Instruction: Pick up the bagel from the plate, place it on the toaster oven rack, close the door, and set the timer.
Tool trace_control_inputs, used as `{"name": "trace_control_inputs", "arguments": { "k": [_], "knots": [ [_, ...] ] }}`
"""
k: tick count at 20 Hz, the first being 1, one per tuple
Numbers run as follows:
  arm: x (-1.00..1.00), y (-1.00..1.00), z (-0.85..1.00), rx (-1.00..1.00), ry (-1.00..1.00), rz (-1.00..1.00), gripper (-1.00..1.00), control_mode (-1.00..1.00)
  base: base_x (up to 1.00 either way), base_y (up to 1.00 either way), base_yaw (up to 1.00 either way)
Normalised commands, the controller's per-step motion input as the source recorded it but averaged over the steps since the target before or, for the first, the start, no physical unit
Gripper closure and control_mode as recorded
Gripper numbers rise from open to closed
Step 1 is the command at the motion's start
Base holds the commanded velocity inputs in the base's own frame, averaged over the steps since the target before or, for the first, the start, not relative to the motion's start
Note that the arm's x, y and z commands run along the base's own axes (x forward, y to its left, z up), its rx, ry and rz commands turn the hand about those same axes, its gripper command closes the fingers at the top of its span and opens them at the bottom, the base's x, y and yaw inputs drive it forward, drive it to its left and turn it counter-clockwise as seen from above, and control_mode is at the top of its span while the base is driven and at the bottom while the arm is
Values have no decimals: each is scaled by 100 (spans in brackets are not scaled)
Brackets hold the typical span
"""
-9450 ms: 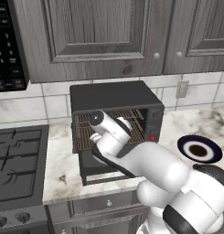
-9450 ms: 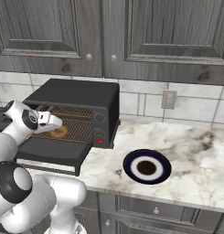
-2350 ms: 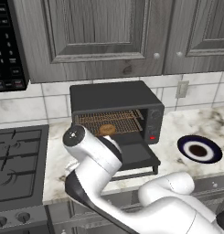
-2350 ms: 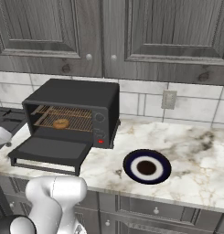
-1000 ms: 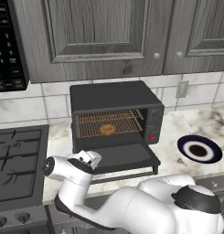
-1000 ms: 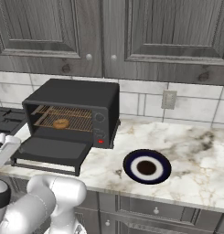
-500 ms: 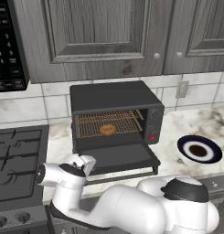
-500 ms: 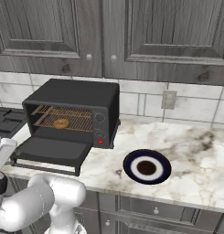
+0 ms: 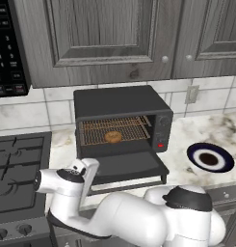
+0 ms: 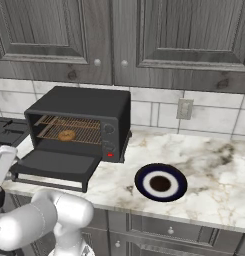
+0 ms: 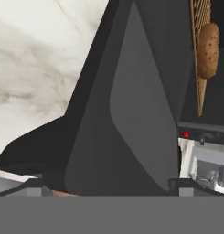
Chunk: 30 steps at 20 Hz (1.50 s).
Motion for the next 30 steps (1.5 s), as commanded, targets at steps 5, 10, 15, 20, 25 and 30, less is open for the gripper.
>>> {"name": "trace_control_inputs", "arguments": {
  "k": [5,10,15,20,25,30],
  "knots": [
    [54,-26,25,-7,-10,1,-100,-100,0,0,0],
    [60,-25,42,-5,-14,3,-100,-100,0,0,0],
    [86,-25,56,-3,-14,5,-100,-100,0,0,0],
    [100,-21,60,-2,-13,6,-100,-100,0,0,0],
    [100,-17,48,-2,-10,7,-100,-100,0,0,0],
    [100,-12,22,-2,-6,8,-100,-100,0,0,0]
  ]
}}
